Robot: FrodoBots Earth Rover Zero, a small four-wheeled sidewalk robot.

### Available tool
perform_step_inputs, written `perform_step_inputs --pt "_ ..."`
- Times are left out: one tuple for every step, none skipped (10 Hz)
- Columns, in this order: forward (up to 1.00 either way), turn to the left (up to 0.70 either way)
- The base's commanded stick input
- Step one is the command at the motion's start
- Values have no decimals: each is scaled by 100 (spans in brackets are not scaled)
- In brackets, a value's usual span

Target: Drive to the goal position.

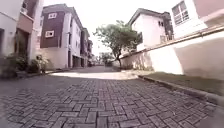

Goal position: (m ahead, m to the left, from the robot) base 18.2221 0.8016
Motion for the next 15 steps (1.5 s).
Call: perform_step_inputs --pt "69 3" --pt "69 3" --pt "69 3" --pt "69 3" --pt "69 3" --pt "69 3" --pt "69 3" --pt "69 3" --pt "69 3" --pt "69 3" --pt "69 3" --pt "69 3" --pt "69 3" --pt "69 3" --pt "69 3"
